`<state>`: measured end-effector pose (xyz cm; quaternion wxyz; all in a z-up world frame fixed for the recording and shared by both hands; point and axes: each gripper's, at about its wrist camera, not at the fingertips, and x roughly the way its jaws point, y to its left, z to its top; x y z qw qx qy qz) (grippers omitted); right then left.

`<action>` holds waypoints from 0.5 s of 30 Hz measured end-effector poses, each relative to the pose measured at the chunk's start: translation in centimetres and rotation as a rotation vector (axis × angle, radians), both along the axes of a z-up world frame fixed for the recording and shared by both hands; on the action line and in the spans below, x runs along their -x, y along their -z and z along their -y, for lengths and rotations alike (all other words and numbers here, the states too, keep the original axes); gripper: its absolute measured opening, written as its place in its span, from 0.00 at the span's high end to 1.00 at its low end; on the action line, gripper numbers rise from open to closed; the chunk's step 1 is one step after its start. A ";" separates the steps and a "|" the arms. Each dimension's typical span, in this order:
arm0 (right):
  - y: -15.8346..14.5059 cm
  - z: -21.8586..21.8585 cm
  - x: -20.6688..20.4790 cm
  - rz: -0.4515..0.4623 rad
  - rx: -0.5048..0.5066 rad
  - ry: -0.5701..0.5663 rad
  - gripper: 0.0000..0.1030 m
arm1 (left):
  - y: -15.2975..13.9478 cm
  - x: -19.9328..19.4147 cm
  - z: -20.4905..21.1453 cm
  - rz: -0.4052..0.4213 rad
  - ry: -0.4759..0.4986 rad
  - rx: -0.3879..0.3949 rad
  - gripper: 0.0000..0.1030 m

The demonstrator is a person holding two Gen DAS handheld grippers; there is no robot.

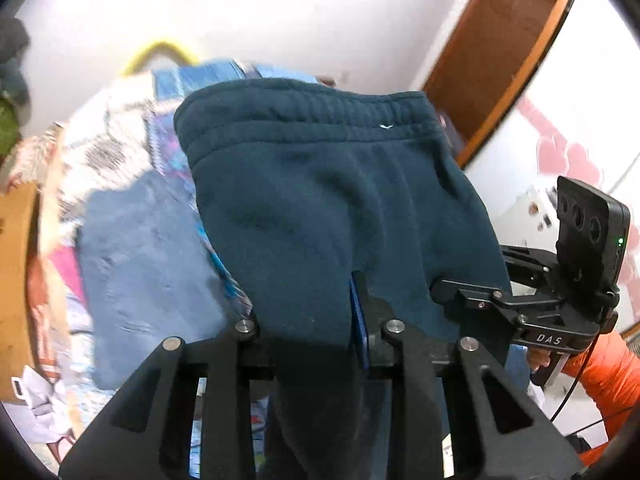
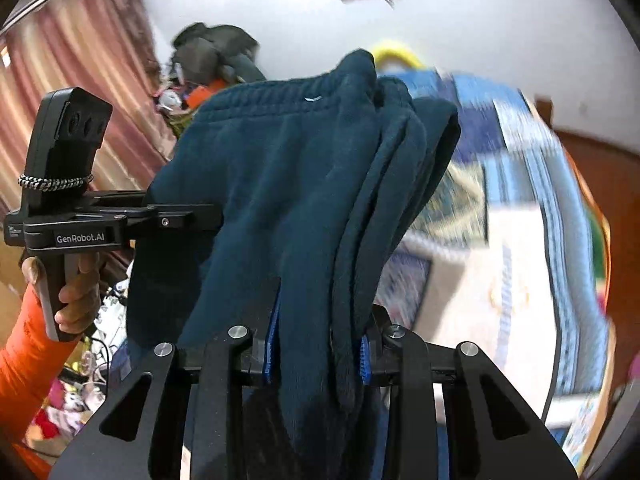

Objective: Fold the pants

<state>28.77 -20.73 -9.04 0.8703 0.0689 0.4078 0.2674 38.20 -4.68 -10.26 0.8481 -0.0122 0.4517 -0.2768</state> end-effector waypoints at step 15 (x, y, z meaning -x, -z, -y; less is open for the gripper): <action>-2.2 -12.5 -9.1 0.139 0.053 -0.156 0.73 | -2.8 -5.5 -12.2 0.127 -0.283 0.024 0.74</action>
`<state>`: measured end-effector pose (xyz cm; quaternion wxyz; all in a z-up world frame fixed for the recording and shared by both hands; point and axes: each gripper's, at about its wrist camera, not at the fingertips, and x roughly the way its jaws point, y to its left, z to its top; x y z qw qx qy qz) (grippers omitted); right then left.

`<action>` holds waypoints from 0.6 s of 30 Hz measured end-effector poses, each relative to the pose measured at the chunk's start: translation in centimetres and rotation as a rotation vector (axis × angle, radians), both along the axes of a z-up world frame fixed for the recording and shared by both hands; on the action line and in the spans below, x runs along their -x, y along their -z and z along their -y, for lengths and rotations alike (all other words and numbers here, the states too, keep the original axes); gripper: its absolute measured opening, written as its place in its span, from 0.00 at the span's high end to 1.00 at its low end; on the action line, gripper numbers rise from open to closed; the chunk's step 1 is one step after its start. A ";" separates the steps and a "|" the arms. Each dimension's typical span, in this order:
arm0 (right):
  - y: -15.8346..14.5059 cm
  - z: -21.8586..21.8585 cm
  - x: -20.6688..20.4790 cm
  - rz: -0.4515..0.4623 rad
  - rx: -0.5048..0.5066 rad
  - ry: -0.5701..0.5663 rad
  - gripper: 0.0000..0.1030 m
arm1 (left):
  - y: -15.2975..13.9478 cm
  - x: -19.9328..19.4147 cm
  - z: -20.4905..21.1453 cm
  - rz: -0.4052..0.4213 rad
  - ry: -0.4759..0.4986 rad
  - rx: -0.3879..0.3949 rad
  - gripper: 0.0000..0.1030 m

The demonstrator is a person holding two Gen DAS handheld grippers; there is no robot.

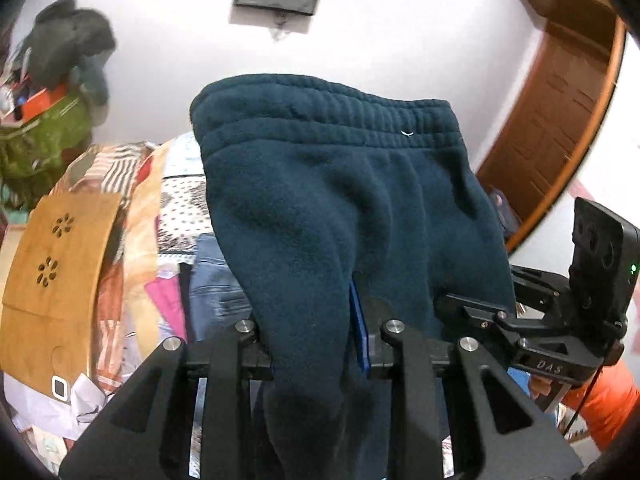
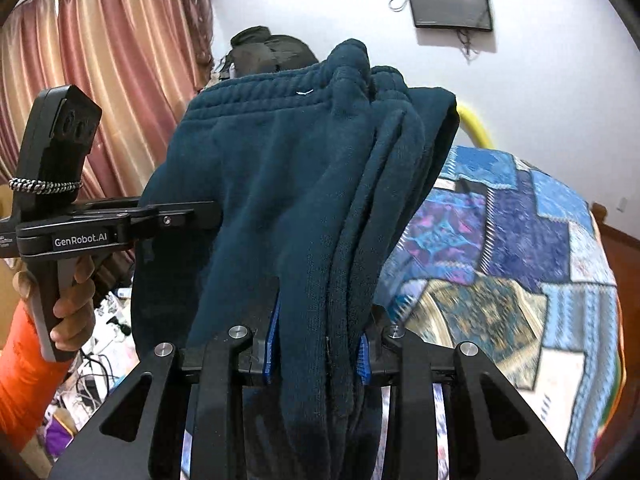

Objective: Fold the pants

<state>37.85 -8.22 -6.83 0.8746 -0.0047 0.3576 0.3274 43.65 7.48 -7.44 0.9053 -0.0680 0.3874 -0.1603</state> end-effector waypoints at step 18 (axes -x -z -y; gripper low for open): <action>11.2 -5.2 -11.9 -0.221 0.159 -0.027 0.74 | 15.3 -12.2 -4.2 -0.212 -0.183 -0.065 0.78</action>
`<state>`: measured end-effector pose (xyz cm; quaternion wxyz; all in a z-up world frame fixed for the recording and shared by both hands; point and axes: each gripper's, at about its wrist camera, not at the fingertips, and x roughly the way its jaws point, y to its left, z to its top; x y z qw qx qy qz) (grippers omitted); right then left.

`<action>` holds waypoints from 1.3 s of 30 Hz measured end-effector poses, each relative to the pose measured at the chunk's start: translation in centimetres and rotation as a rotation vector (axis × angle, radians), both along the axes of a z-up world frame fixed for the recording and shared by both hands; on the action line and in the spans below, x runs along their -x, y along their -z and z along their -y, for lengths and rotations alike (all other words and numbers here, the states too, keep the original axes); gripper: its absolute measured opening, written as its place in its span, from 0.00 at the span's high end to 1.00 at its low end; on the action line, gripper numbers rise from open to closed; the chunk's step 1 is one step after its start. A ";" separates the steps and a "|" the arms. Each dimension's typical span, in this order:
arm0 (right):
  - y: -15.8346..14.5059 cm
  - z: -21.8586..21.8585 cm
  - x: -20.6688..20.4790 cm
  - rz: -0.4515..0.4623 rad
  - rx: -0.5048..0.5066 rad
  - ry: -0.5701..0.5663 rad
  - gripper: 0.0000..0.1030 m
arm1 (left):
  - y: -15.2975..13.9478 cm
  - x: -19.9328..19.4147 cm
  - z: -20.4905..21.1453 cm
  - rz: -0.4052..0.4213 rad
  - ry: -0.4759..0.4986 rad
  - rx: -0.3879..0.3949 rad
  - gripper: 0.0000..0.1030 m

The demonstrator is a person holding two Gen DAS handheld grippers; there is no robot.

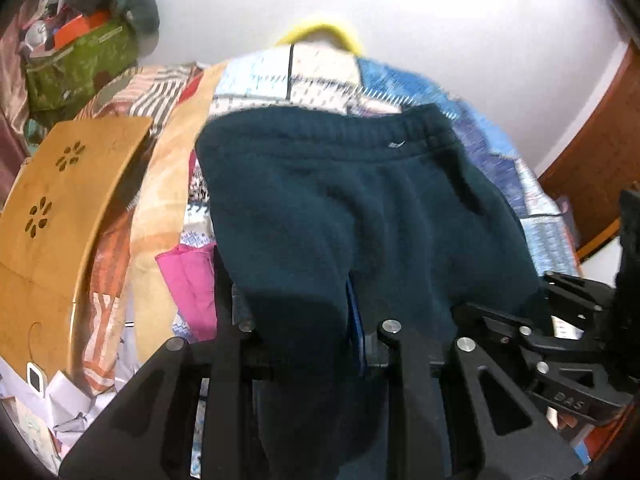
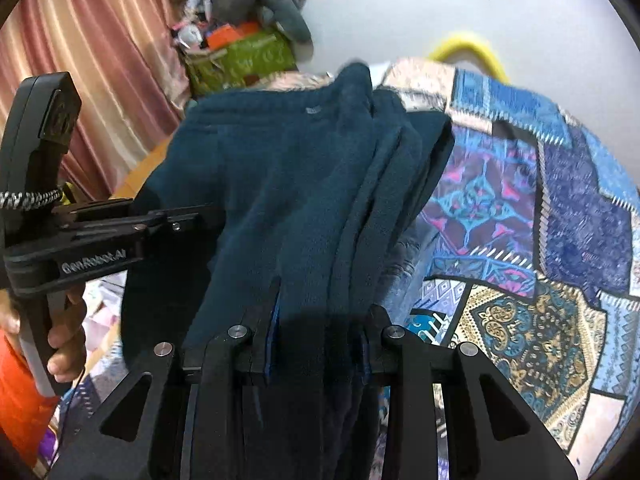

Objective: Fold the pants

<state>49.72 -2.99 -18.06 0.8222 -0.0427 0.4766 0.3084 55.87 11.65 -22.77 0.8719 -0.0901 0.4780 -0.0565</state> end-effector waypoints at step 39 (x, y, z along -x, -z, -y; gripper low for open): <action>-23.7 7.7 29.4 0.689 -0.302 0.083 0.65 | -26.6 34.3 5.8 0.705 -0.032 -0.161 0.68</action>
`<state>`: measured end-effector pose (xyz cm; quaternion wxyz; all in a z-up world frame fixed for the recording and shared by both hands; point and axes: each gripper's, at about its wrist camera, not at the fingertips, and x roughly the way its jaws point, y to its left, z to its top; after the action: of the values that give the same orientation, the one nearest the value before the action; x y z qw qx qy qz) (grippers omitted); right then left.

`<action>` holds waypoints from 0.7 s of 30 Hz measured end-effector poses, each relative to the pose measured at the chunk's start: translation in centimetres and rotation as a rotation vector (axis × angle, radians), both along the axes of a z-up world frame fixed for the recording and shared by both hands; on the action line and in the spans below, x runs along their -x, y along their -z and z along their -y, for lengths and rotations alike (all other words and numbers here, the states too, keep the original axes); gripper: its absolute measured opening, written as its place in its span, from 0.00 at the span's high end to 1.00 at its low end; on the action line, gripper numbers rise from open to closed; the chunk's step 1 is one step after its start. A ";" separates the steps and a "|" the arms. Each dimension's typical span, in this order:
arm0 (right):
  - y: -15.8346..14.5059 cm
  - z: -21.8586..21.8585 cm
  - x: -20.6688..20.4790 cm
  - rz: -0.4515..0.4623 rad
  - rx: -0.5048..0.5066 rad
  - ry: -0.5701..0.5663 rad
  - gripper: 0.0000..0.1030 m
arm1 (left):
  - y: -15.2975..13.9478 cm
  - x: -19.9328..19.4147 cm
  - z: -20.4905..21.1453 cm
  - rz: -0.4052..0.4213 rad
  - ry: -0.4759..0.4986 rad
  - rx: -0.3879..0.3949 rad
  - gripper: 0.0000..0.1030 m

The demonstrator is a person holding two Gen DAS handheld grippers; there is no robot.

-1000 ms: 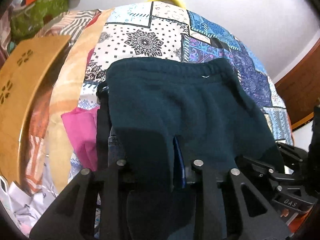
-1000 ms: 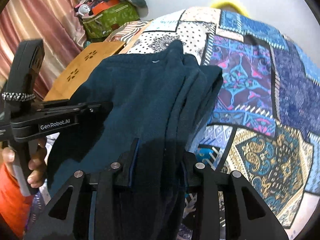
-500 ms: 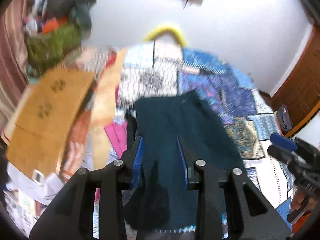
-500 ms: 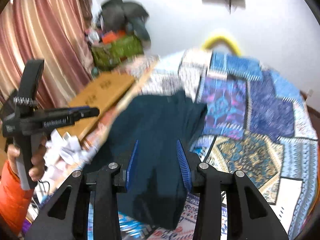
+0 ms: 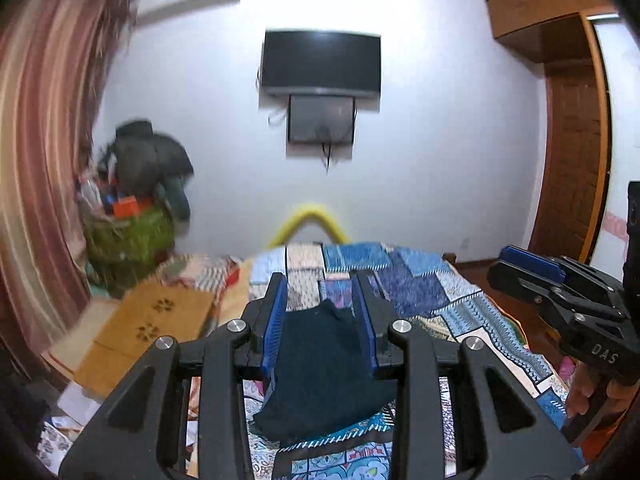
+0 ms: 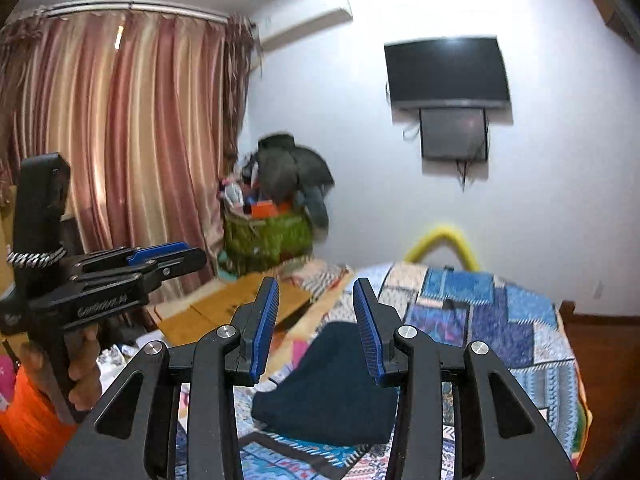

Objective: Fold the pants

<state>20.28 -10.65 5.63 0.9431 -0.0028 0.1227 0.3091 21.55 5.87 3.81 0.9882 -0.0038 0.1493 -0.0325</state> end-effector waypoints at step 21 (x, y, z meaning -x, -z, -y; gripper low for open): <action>0.3 2.1 6.6 0.054 -0.066 0.188 0.00 | 1.1 8.8 2.0 0.134 -0.079 -0.032 0.00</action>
<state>13.67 -12.71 5.37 0.9704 0.0315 0.0869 0.2230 12.75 3.87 2.73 0.9965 0.0082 0.0833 0.0089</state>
